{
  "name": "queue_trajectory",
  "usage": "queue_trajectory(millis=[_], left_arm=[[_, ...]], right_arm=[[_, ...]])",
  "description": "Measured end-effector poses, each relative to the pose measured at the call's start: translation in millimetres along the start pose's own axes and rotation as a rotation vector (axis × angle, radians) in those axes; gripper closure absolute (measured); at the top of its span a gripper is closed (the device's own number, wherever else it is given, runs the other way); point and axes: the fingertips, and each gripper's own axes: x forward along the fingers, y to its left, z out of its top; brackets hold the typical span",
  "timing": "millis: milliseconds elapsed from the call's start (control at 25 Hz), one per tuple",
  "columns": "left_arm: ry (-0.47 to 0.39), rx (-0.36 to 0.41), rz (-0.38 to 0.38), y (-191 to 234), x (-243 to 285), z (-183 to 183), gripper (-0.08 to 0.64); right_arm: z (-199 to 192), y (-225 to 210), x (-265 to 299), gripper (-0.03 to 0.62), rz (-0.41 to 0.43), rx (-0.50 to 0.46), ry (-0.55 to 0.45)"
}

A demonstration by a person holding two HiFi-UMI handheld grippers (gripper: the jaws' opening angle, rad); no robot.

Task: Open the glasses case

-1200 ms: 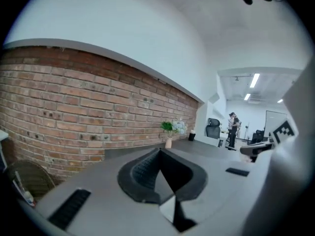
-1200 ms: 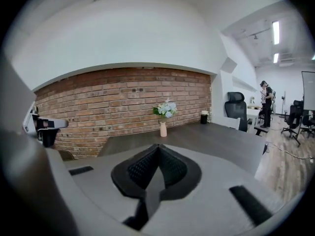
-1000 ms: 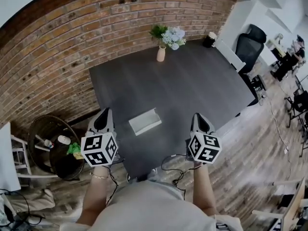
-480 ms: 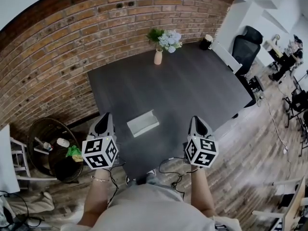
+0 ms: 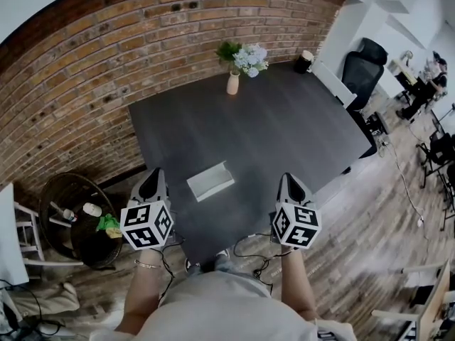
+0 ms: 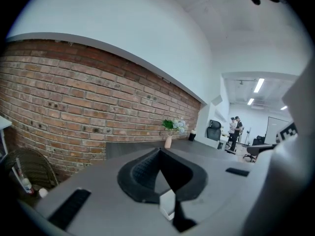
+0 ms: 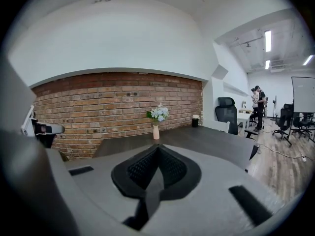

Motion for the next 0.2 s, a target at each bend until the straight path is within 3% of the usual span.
queue_trajectory(millis=[200], left_arm=[[0.002, 0.0, 0.003, 0.8, -1.0, -2.1, 0.561]], right_arm=[[-0.9, -0.6, -0.1, 0.592, -0.001, -0.003, 0.0]])
